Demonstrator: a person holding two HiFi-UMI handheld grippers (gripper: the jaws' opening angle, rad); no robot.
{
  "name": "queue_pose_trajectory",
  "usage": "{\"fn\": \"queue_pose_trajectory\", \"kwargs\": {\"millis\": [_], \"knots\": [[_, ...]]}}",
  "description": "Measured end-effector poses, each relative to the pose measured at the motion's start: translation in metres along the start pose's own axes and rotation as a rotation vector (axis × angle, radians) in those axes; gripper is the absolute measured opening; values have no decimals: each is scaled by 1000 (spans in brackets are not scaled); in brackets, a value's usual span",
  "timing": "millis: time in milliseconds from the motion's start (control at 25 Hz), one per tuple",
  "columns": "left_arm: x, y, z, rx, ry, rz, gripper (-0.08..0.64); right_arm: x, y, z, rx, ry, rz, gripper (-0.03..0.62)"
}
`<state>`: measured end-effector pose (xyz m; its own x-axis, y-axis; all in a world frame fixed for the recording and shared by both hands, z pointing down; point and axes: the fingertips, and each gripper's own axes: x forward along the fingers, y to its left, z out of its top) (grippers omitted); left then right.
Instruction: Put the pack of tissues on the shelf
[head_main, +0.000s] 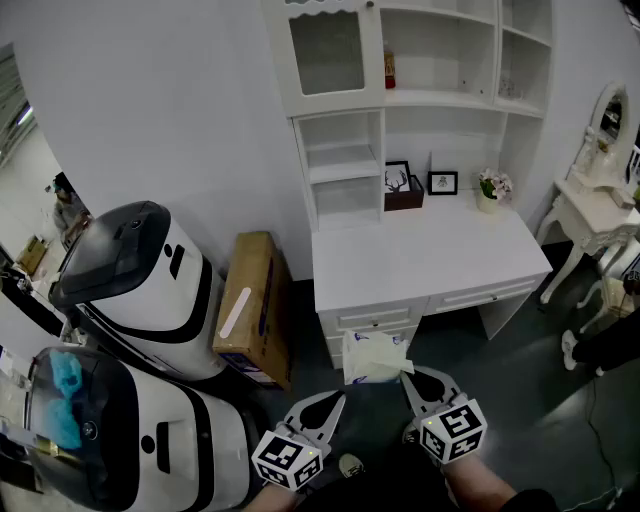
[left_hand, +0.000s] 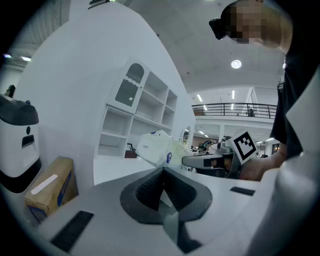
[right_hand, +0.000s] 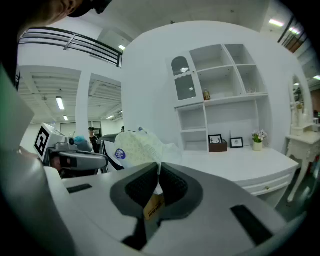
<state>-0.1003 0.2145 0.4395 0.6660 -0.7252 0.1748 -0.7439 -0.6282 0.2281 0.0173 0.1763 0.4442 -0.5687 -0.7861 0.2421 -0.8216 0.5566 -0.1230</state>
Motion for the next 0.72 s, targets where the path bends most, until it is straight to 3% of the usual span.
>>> {"fn": "queue_pose_trajectory", "kwargs": {"millis": [720], "knots": [[-1, -5, -8, -18, 7, -3, 5, -4, -3, -3, 12, -1, 0, 9]]}}
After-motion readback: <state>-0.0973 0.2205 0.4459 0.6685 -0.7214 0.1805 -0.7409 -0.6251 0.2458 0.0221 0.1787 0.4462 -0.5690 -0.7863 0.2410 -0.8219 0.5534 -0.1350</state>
